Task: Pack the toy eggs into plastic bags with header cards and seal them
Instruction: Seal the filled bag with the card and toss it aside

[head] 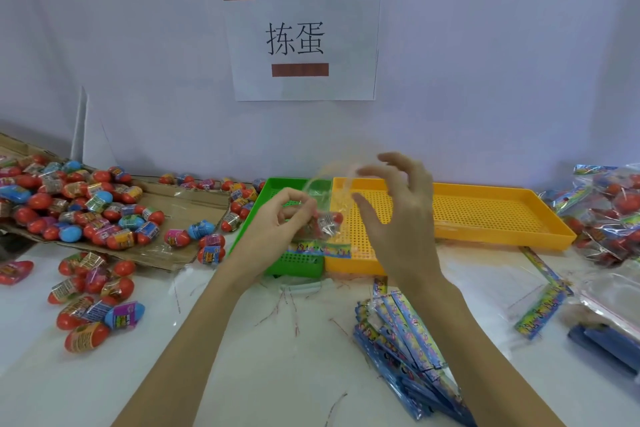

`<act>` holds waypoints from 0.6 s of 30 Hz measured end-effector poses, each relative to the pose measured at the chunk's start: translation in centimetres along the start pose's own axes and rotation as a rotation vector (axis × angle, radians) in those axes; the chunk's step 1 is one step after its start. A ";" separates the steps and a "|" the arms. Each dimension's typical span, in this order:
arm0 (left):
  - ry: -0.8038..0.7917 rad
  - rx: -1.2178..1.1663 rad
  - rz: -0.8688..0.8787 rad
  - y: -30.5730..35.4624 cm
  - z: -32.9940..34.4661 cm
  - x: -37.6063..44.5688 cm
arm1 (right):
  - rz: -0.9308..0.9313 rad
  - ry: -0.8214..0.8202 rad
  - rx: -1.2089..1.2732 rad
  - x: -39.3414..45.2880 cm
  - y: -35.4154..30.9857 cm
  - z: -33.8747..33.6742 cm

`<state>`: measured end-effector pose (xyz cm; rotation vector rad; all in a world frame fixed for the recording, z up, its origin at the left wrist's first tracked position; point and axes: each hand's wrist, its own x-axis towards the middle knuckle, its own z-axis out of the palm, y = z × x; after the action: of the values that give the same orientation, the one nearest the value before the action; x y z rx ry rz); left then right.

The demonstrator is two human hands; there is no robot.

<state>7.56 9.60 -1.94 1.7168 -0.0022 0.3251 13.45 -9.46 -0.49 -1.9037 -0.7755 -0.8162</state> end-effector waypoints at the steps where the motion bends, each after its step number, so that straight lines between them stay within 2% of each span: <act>1: 0.042 0.018 -0.007 0.0 0.1 0.0 | 0.099 0.015 0.054 -0.1 -0.1 0.0; 2: 0.082 0.029 -0.003 0.0 0.3 0.1 | 0.243 -0.044 0.138 0.0 -0.2 0.0; 4: 0.135 -0.018 0.025 -0.1 0.6 0.2 | 0.546 -0.307 0.328 -0.1 -0.4 0.2; 5: 0.143 -0.058 0.039 -0.1 0.8 0.3 | 0.628 -0.405 0.395 -0.2 -0.3 0.4; 6: 0.142 -0.084 0.046 -0.1 1.0 0.3 | 0.653 -0.443 0.433 -0.5 -0.3 0.7; 10: 0.062 -0.125 0.013 -0.3 1.0 0.4 | 0.643 -0.369 0.476 -1.0 -0.4 1.6; 12: 0.027 -0.151 0.016 -0.4 1.0 0.4 | 0.645 -0.394 0.472 -1.1 -0.2 1.7; 18: 0.070 -0.025 0.109 0.1 1.5 0.0 | 0.530 -0.443 0.374 -1.5 -0.5 2.2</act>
<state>7.87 8.09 -2.04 1.6830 -0.0482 0.4644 12.73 -7.55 -2.28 -1.8320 -0.5817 0.0807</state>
